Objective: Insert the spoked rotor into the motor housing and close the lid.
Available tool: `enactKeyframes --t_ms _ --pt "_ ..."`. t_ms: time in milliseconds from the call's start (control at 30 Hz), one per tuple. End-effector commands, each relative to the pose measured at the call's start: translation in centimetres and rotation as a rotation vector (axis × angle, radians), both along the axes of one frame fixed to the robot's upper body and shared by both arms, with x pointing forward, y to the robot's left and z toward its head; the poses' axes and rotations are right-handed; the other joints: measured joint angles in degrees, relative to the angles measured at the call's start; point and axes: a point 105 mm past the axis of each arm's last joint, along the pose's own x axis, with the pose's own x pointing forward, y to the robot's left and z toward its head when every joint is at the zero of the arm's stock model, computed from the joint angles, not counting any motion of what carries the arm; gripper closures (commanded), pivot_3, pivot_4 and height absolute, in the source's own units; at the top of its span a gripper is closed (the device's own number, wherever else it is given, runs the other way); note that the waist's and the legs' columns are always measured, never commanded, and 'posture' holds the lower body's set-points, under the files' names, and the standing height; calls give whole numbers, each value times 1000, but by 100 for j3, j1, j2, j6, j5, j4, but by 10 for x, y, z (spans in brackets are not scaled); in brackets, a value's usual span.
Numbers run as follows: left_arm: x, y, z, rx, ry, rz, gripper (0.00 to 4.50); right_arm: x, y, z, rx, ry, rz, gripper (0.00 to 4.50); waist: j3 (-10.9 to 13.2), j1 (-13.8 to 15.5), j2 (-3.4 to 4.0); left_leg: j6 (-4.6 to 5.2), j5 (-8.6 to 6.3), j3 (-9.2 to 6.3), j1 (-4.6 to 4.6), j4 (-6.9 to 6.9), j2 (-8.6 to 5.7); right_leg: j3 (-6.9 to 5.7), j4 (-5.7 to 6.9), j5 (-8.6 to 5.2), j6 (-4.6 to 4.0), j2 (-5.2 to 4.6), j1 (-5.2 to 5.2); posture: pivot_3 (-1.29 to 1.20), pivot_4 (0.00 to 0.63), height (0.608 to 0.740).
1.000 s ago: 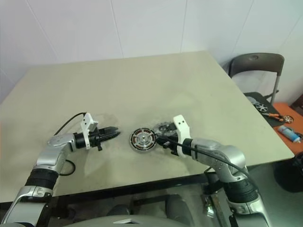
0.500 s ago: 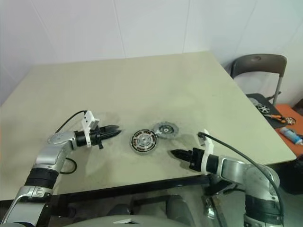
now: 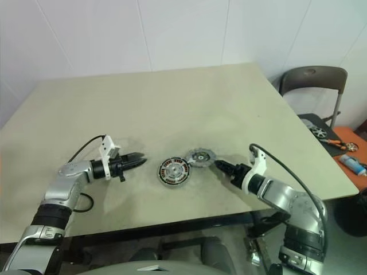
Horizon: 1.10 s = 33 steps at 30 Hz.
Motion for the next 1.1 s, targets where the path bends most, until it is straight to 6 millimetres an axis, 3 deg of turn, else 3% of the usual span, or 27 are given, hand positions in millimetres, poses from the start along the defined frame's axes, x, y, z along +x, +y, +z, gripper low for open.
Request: enactKeyframes --t_ms 33,433,800,900,1100 --pt "0 6 0 4 -29 0 3191 -2 18 3 22 -5 62 1787 0 3 0 0 0 0 0 1 0 0 0 -2 -2 0 1 0 0 740" --pt "2 12 -11 14 -26 0 3191 15 21 1 -33 -36 35 1787 -1 1 0 0 0 0 2 7 0 0 3 -6 -10 0 4 0 0 740" --pt "3 7 -2 12 -38 -11 3191 25 12 -10 -100 -37 -58 1787 -3 -3 -1 -1 1 0 8 12 0 0 6 -6 -12 1 11 0 0 740" --pt "3 7 -2 13 -39 -11 3191 30 9 -7 -96 -55 -90 2351 -4 3 -3 -1 1 0 8 15 0 0 5 -6 -12 1 14 0 0 740" --pt "3 7 -2 14 -39 -14 3191 37 9 -6 -99 -70 -128 4191 -13 5 -8 -1 1 0 10 18 -1 1 5 -6 -12 -1 18 0 0 740"
